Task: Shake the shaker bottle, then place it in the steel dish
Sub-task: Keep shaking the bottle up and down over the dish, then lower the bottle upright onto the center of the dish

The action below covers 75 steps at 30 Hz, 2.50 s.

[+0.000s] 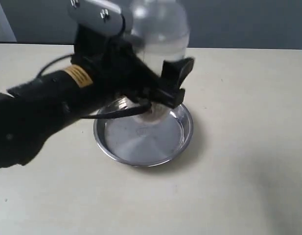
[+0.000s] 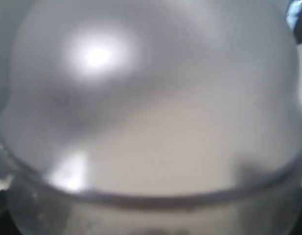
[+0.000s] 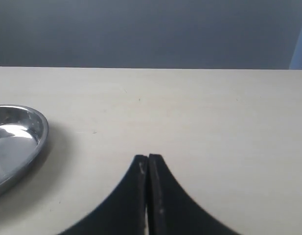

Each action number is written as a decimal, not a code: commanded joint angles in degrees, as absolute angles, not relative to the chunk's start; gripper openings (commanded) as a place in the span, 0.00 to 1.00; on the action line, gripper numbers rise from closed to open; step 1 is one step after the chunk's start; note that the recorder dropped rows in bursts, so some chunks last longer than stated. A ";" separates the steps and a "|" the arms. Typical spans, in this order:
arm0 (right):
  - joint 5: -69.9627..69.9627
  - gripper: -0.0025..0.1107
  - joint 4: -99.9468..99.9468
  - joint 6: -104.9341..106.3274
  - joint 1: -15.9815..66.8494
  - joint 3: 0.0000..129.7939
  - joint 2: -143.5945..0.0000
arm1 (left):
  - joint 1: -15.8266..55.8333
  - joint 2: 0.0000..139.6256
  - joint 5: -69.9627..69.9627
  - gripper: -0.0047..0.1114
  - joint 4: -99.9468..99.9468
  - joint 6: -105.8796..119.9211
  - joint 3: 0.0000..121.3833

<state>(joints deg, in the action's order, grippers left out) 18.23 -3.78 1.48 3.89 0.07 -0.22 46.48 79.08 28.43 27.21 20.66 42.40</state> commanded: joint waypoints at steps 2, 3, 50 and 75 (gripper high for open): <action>17.55 0.02 -3.71 1.49 4.00 0.00 0.00 | 43.43 85.13 33.93 0.04 44.35 23.84 37.73; 17.55 0.02 -3.71 1.49 4.00 0.00 0.00 | 44.08 84.85 35.58 0.04 42.86 21.36 37.84; 17.55 0.02 -3.71 1.49 4.00 0.00 0.00 | 44.54 110.33 69.96 0.04 28.79 5.95 37.46; 17.55 0.02 -3.71 1.49 4.00 0.00 0.00 | 39.49 116.01 69.96 0.04 16.32 3.62 38.79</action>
